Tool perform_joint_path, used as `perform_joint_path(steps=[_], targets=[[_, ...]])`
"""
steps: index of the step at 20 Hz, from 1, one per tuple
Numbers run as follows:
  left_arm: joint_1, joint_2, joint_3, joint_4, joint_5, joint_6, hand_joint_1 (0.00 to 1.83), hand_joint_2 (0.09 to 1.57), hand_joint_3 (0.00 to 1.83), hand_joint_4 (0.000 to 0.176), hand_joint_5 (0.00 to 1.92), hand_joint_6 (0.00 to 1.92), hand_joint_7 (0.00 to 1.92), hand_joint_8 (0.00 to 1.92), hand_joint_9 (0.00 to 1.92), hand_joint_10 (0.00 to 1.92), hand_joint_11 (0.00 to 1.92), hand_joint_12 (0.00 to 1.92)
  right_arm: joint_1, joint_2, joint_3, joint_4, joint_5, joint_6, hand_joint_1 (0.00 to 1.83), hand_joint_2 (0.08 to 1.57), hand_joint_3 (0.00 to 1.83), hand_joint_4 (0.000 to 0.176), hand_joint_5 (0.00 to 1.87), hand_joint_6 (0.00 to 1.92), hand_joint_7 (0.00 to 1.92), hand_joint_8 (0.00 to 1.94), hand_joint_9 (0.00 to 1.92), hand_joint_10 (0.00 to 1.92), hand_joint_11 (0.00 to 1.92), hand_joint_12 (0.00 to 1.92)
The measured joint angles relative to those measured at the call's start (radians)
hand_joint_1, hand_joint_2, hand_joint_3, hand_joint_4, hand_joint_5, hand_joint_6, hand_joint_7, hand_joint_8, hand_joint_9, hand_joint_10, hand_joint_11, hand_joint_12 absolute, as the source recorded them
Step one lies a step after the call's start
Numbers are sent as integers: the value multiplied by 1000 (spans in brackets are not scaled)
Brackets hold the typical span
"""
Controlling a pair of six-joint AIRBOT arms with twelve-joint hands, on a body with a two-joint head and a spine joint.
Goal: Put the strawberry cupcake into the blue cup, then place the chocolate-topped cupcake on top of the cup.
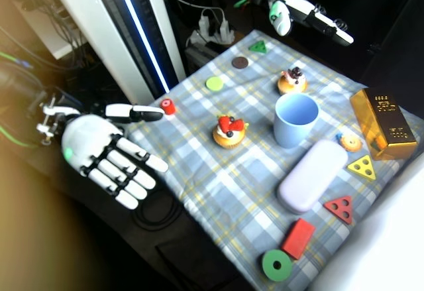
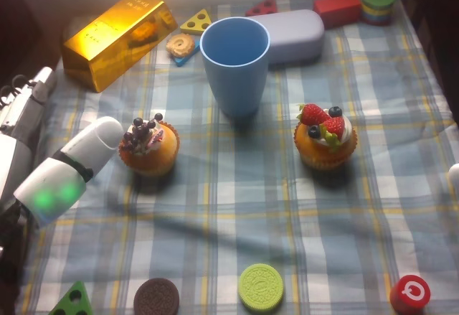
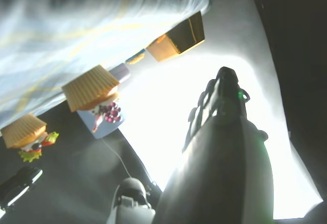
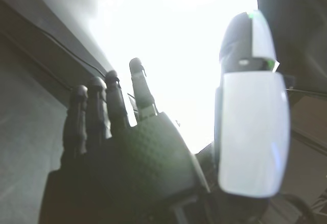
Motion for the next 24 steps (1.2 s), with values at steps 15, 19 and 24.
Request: perform_joint_path(steps=[15,19,24], targets=[[0,0,-8,1,10,42,132,809,6,16,159,3,144,6,102,16,0,0,321,-12,200,-328,-397,112,566,912,0,0,300,6,404,9,336,3,2,729],[0,0,-8,3,10,42,78,811,5,9,141,0,146,2,112,10,0,0,415,-74,270,-436,-562,172,385,854,0,37,337,6,348,0,246,0,0,435],[-3,0,-8,5,12,43,122,785,0,31,133,2,123,3,82,3,0,0,437,-87,275,-465,-620,175,203,871,0,29,378,0,375,0,364,5,20,861]])
